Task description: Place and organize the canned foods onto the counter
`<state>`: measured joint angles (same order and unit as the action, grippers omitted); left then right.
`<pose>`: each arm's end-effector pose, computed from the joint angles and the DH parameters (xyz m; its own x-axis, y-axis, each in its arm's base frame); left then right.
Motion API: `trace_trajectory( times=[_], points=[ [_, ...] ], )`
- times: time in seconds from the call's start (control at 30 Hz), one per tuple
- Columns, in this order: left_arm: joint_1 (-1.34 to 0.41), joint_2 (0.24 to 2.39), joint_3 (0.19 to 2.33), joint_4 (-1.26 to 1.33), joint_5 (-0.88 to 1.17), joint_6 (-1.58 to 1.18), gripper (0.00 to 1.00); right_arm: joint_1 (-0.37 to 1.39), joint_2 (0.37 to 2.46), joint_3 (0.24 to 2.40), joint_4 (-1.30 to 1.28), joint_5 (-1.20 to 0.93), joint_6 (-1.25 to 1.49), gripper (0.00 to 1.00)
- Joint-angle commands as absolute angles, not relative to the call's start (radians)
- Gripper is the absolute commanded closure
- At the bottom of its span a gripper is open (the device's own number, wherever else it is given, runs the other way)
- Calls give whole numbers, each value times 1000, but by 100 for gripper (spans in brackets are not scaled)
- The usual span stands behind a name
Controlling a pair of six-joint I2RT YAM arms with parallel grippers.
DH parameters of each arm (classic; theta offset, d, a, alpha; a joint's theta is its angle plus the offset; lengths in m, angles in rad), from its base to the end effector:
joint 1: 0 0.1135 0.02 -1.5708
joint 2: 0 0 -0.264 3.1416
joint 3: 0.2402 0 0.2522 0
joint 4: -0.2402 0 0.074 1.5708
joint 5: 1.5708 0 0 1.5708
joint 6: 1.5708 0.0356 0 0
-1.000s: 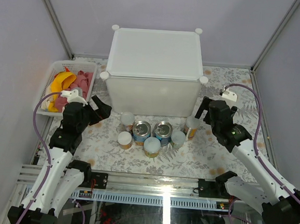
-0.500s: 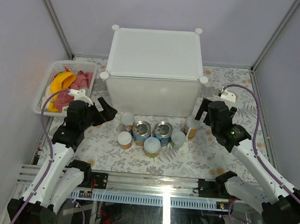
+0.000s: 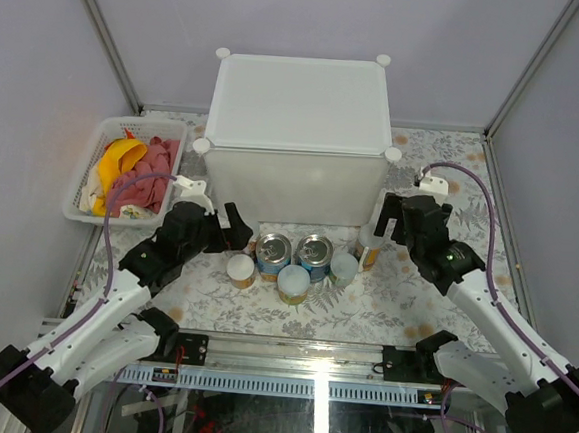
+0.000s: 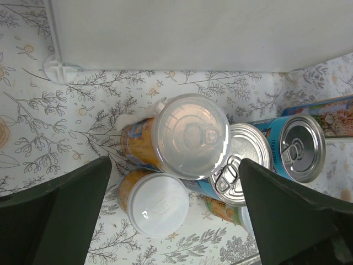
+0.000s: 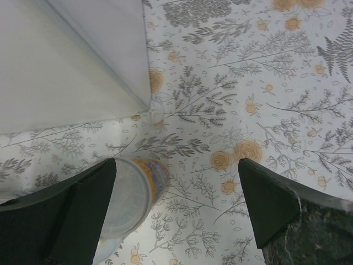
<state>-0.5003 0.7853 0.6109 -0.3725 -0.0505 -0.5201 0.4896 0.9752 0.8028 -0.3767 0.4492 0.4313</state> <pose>0.1575 -0.0841 0.2598 -0.6153 -0.2293 -0.7542 0.1561 0.9024 -0.4017 0.1961 0.0870 0.2938 -0.4589 0.1822 -0.8696 0.1047 0.9830 0.1507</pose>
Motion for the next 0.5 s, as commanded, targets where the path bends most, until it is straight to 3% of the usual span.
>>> trace_trajectory(
  times=[0.0, 0.47],
  points=[
    [-540, 776, 621, -286, -160, -531, 0, 488, 919, 807, -354, 365, 402, 1],
    [-630, 875, 646, -238, -258, -520, 0, 546, 915, 793, -332, 280, 413, 1]
  ],
)
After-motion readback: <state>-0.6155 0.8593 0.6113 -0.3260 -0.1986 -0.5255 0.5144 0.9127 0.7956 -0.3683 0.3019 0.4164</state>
